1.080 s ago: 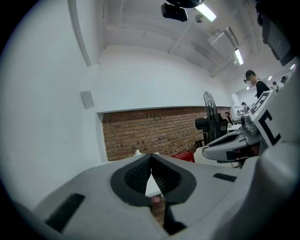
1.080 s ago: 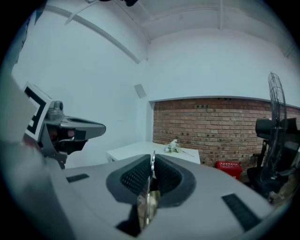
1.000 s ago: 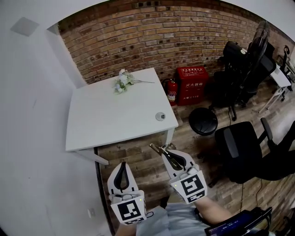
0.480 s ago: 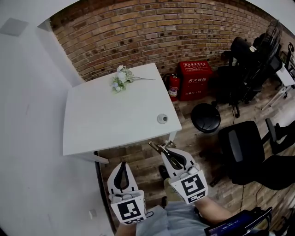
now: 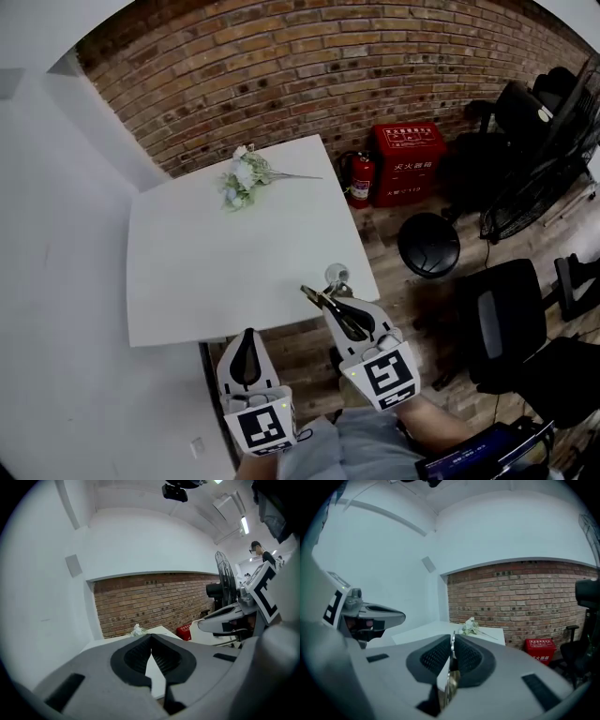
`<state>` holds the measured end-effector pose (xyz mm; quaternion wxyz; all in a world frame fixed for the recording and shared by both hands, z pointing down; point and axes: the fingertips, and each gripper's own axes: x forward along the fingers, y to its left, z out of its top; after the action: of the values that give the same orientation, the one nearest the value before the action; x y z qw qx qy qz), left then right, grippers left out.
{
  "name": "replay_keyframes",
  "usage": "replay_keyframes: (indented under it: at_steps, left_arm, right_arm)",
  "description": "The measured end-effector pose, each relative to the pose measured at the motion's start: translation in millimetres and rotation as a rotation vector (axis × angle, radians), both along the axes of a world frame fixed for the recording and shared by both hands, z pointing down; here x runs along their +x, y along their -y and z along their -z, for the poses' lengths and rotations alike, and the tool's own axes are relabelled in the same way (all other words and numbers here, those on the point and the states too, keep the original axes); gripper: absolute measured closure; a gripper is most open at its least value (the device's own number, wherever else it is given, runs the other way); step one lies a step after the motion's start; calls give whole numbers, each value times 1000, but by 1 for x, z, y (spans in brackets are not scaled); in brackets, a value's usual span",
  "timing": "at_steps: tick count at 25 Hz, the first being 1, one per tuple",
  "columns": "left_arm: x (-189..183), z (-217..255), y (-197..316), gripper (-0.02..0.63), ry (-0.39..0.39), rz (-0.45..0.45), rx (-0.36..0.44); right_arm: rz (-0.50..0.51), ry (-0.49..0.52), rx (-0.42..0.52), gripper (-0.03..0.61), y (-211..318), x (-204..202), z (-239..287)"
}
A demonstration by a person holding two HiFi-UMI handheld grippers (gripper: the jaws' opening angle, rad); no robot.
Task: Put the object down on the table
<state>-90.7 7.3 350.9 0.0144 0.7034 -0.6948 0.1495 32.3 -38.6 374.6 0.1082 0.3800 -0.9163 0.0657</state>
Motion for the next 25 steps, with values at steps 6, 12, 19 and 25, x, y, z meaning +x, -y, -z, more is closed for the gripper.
replay_keyframes:
  at_steps: [6, 12, 19, 25]
  left_arm:
    - [-10, 8, 55, 604, 5, 32, 10]
    - [-25, 28, 88, 604, 35, 70, 78]
    - [-54, 37, 103, 604, 34, 119, 104]
    - [-82, 34, 121, 604, 18, 128, 74]
  right_arm:
    - [39, 11, 16, 545, 63, -17, 7]
    - [83, 29, 70, 545, 103, -37, 26]
    - [127, 41, 119, 545, 125, -69, 40]
    - [131, 39, 113, 545, 145, -98, 43]
